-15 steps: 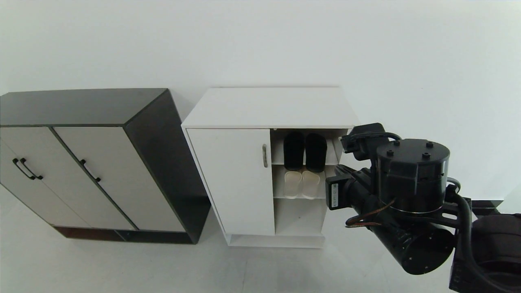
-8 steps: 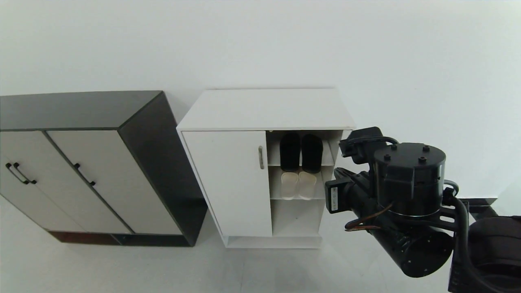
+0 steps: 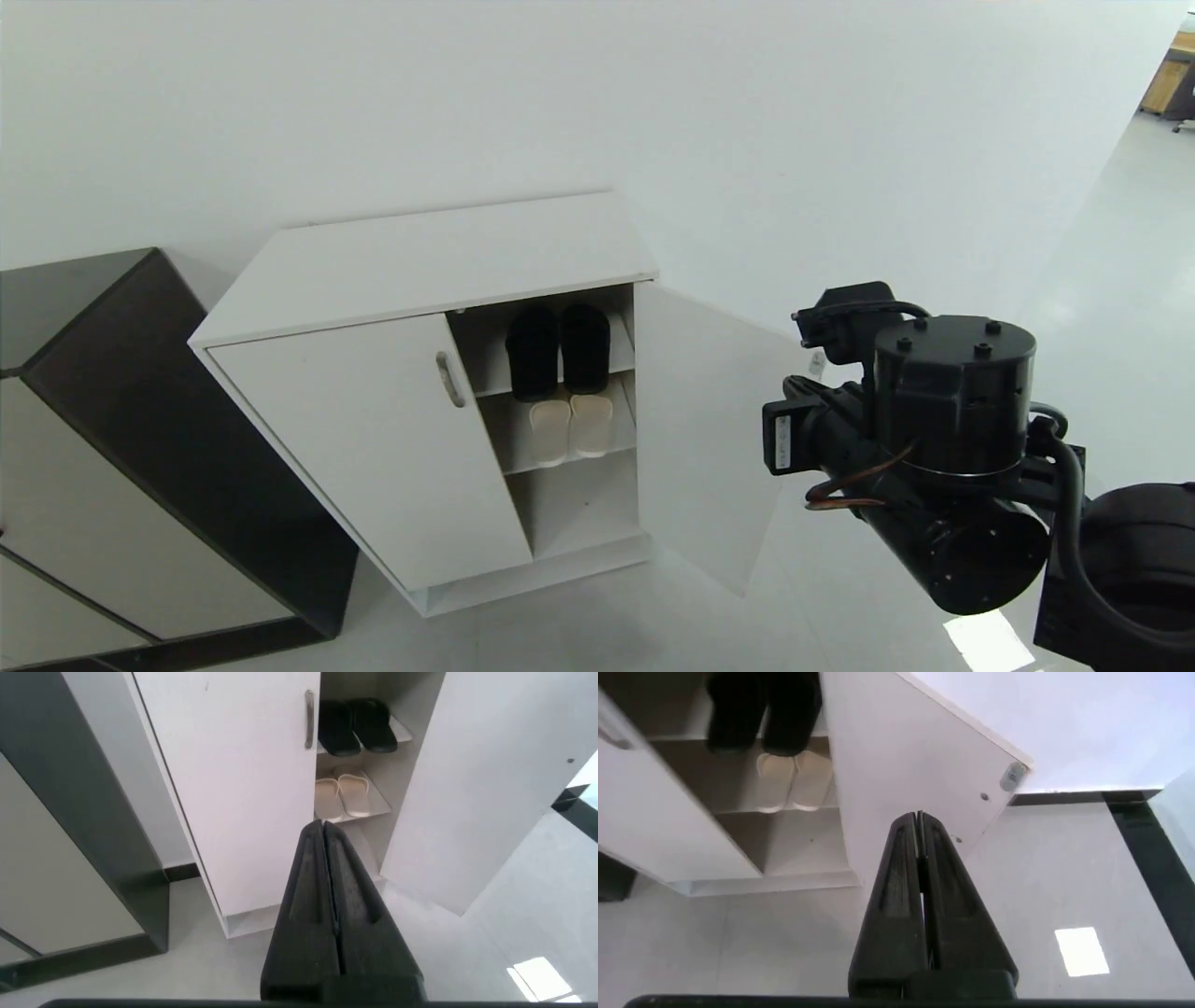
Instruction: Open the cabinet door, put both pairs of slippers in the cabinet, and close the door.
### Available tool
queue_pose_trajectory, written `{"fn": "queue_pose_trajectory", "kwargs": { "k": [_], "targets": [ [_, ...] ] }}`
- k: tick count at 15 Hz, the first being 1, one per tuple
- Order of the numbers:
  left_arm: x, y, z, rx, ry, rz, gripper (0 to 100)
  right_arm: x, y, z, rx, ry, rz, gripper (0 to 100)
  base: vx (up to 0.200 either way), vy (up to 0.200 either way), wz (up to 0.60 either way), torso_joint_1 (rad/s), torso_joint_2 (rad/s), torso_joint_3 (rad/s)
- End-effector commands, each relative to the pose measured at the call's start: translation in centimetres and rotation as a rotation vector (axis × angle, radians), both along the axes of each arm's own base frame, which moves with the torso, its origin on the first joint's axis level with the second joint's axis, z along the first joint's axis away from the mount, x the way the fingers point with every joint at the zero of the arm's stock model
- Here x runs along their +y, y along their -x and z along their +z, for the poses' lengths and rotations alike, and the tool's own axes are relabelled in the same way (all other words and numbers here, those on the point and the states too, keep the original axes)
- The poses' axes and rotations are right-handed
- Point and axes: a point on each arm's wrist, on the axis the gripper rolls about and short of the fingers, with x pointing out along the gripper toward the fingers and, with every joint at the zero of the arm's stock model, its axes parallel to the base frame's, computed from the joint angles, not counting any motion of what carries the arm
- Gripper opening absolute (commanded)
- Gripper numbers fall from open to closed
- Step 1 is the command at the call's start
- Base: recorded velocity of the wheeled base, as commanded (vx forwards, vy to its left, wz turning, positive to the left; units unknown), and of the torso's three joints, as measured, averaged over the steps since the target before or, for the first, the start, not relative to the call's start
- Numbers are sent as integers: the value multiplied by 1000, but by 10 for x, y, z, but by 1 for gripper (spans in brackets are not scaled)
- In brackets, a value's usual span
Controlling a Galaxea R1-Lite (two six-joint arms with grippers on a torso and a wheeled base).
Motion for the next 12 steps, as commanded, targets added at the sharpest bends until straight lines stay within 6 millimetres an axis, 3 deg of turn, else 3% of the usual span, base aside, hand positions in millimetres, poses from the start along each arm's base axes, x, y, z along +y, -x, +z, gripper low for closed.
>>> {"fn": "queue_pose_trajectory", "kwargs": {
  "k": [1,2,5,8,12],
  "targets": [
    [0,0,0,-1,0,0,0,-7,-10,0,-1,5,-35,0,0,0,0,-110,266,149],
    [0,0,0,-1,0,0,0,-11,-17,-1,3,-2,-37,0,0,0,0,-51,159,85],
    [0,0,0,-1,0,0,0,-26,-50,27,-49,-64,-113,0,0,0,0,-18,49,28],
    [0,0,0,-1,0,0,0,-31,-61,47,13,-119,-160,0,0,0,0,0,0,0],
    [0,0,0,-1,0,0,0,-35,-67,72,94,-207,-162,0,-200,0,0,5,12,-1]
  ]
}}
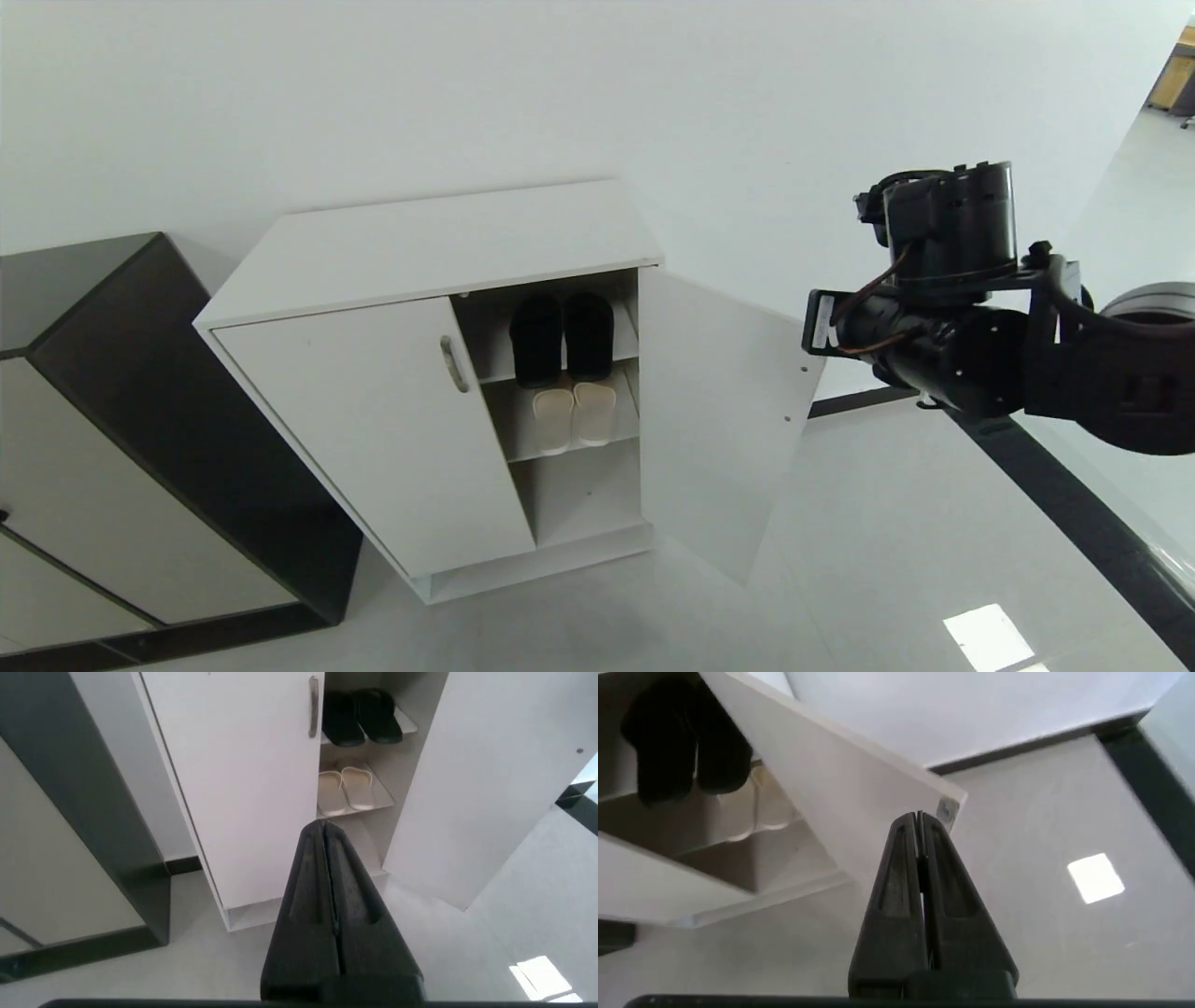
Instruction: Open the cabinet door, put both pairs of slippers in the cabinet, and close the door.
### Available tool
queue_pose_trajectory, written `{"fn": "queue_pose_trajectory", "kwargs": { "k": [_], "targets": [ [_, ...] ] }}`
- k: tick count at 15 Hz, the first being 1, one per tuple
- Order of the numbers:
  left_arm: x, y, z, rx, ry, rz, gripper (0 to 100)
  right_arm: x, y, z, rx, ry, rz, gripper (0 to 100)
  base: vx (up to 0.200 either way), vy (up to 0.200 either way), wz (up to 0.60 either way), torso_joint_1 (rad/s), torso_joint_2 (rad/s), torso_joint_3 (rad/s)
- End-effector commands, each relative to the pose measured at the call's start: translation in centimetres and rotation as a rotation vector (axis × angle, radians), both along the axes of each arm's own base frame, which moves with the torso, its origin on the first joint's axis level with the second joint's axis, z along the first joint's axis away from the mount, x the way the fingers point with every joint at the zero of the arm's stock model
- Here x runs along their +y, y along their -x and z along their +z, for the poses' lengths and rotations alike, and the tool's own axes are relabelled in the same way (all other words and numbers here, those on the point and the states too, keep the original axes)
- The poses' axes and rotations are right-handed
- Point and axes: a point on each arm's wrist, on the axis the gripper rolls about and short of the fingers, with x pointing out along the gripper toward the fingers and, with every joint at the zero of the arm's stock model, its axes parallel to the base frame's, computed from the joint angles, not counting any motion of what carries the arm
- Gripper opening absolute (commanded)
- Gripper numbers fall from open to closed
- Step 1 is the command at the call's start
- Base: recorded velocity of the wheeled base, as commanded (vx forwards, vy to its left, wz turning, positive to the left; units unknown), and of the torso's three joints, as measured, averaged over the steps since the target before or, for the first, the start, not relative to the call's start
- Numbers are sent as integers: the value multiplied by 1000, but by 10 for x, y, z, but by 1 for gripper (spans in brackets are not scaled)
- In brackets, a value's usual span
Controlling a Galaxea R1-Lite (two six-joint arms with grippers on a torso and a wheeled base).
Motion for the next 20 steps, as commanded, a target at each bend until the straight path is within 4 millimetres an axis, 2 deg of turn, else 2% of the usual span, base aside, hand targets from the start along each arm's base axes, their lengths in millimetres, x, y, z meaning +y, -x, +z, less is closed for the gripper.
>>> {"fn": "queue_pose_trajectory", "kwargs": {
  "k": [1,3,5,7,13,16,20],
  "targets": [
    [0,0,0,-1,1,0,0,-2,-5,12,-26,-32,-8,0,-200,0,0,-7,2,12],
    [0,0,0,-1,-4,0,0,1,-11,8,-19,-25,-7,0,-100,0,0,-1,4,6],
    [0,0,0,-1,-2,0,0,1,-29,2,-14,-21,-37,0,0,0,0,0,0,0],
    [0,0,0,-1,-4,0,0,-6,-58,-6,-8,-40,-43,0,0,0,0,0,0,0],
    [0,0,0,-1,-4,-2,0,-21,-122,-28,-113,-92,-43,0,0,0,0,0,0,0],
    [0,0,0,-1,-4,-2,0,-23,-139,-40,-105,-89,-58,0,0,0,0,0,0,0],
    [0,0,0,-1,-4,-2,0,-26,-145,-47,-91,-82,-67,0,0,0,0,0,0,0]
  ]
}}
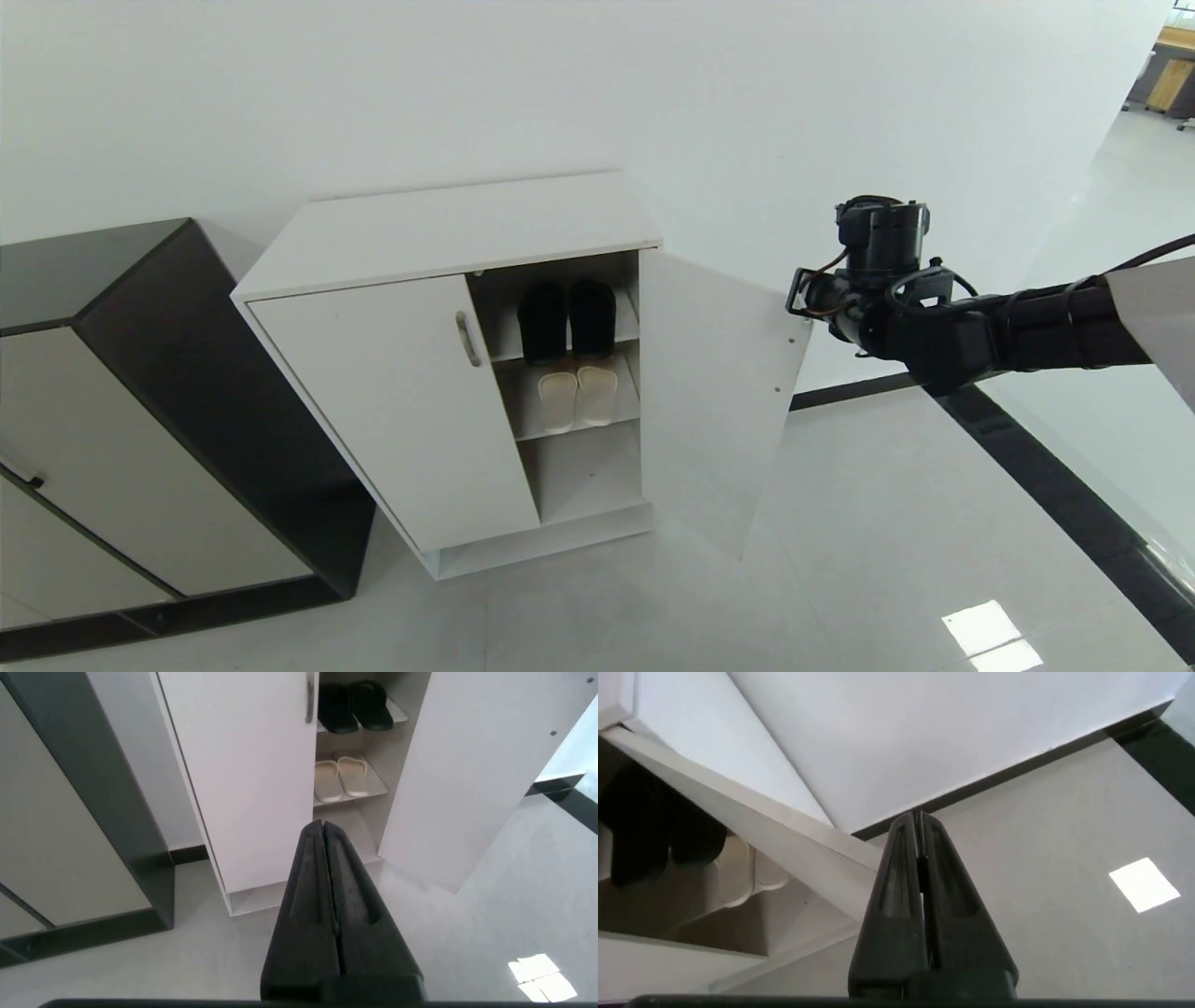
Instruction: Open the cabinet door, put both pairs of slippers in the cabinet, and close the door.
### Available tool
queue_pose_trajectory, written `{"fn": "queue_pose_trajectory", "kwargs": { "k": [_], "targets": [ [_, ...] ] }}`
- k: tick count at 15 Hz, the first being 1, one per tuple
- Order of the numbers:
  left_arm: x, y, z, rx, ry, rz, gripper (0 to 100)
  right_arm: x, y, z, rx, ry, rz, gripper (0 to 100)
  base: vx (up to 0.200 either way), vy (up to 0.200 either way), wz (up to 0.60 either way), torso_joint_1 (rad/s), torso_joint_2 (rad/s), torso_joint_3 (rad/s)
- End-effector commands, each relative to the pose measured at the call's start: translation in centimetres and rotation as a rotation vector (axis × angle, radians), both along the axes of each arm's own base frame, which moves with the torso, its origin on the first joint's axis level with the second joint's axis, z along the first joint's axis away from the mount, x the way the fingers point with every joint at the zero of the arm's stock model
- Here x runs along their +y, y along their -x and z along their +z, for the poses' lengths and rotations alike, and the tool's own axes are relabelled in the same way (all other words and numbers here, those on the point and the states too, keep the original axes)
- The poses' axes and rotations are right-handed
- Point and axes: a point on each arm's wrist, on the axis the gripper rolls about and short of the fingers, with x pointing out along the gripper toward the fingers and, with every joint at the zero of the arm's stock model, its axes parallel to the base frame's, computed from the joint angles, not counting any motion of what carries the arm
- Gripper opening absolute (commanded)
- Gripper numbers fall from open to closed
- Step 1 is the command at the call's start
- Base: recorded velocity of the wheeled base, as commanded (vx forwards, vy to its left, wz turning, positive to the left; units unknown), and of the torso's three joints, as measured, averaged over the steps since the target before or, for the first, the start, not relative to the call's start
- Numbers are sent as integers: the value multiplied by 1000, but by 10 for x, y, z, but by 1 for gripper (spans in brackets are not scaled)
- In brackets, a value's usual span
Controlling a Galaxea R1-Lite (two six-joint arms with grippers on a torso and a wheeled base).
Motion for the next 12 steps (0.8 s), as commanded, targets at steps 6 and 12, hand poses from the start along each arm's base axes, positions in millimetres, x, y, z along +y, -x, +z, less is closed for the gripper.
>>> {"fn": "queue_pose_trajectory", "kwargs": {
  "k": [6,12],
  "targets": [
    [0,0,0,0,0,0,0,6,15,0,52,21,40,0,0,0,0,0,0,0],
    [0,0,0,0,0,0,0,46,62,-4,99,46,179,0,0,0,0,0,0,0]
  ]
}}
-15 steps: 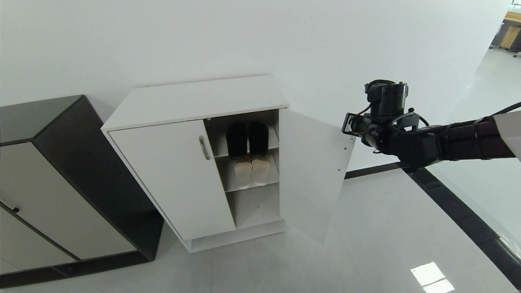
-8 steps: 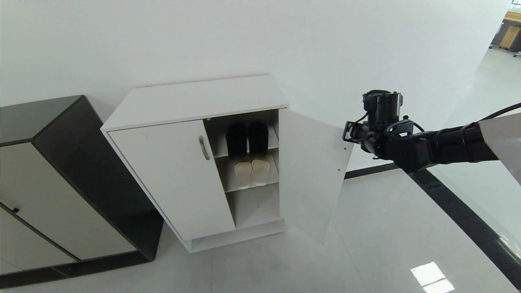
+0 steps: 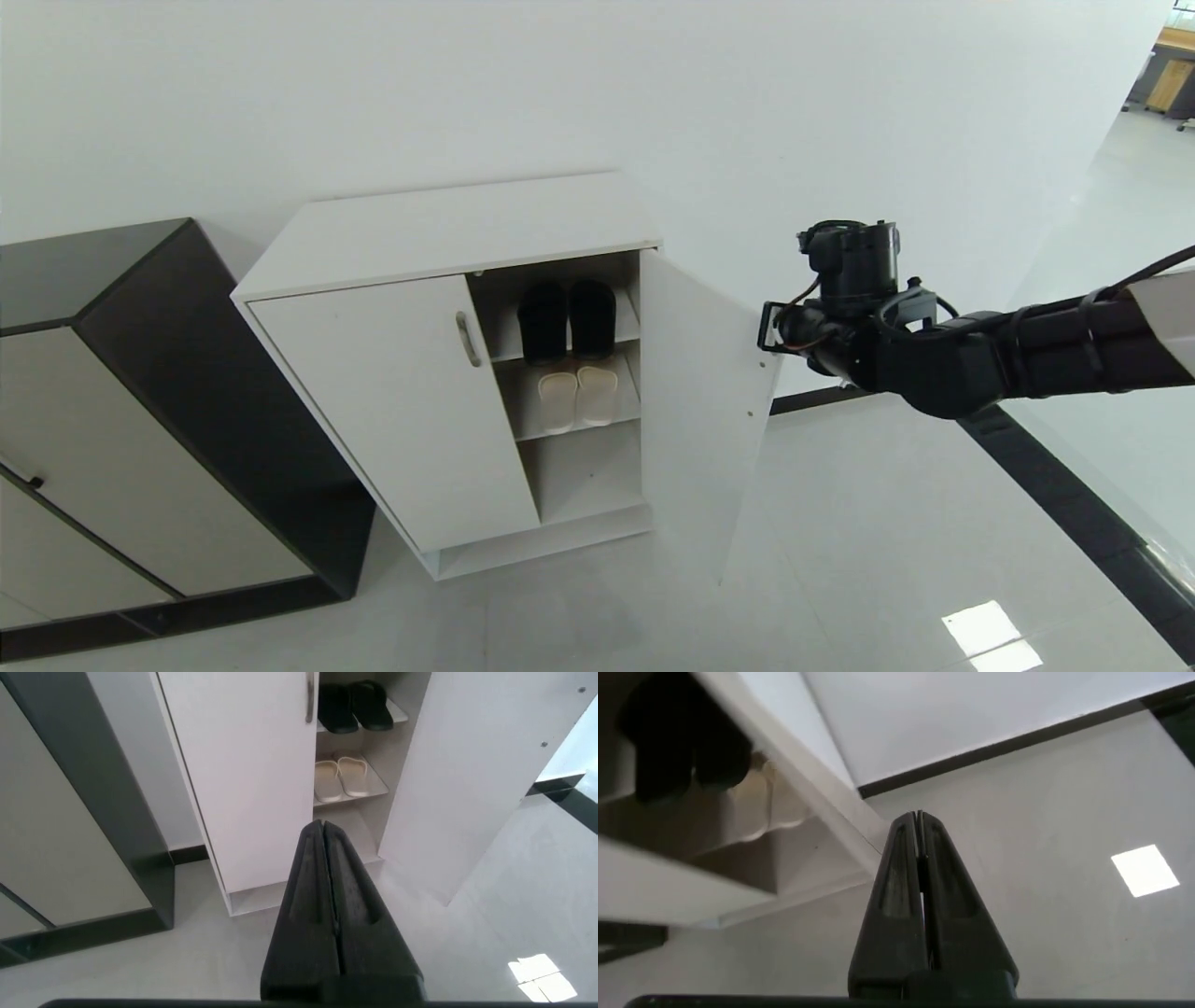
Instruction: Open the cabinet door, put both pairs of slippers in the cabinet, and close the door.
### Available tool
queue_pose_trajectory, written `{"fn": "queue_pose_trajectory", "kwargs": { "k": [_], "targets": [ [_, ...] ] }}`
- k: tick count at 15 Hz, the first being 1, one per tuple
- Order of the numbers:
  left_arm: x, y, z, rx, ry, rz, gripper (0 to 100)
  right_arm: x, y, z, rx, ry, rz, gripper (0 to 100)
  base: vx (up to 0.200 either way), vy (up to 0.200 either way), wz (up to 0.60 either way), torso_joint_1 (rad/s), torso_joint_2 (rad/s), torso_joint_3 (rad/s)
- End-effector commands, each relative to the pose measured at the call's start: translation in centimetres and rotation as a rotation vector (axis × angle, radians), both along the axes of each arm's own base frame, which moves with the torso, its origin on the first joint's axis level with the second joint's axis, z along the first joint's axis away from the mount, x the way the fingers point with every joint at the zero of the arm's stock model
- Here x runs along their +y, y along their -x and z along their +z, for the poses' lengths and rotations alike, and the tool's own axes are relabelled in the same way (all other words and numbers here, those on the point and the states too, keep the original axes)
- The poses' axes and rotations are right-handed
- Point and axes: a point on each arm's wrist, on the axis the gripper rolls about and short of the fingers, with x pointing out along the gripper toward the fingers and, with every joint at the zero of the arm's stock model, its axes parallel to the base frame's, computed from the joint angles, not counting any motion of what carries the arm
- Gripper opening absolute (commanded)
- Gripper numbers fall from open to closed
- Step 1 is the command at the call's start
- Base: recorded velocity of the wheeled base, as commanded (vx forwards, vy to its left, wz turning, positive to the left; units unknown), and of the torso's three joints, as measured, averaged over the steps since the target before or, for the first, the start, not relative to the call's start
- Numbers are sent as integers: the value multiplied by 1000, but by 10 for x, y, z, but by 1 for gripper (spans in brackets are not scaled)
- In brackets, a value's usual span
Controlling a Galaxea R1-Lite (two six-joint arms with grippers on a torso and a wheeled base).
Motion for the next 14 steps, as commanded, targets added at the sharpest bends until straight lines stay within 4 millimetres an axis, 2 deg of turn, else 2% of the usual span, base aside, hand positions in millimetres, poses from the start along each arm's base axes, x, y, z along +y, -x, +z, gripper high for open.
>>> {"fn": "queue_pose_trajectory", "kwargs": {
  "k": [1,2,3,5,8,11,14],
  "targets": [
    [0,0,0,0,0,2,0,16,25,7,-4,-4,64,0,0,0,0,0,0,0],
    [0,0,0,0,0,2,0,27,42,10,-4,-4,110,0,0,0,0,0,0,0],
    [0,0,0,0,2,2,0,31,52,14,-10,-9,131,0,0,0,0,0,0,0],
    [0,0,0,0,2,2,0,27,64,18,-9,-8,147,0,0,0,0,0,0,0],
    [0,0,0,0,3,2,0,26,67,13,12,-9,183,0,0,0,0,0,0,0],
    [0,0,0,0,3,2,0,25,62,-4,35,51,216,0,0,0,0,0,0,0],
    [0,0,0,0,3,2,0,25,61,-12,35,67,220,0,0,0,0,0,0,0]
  ]
}}
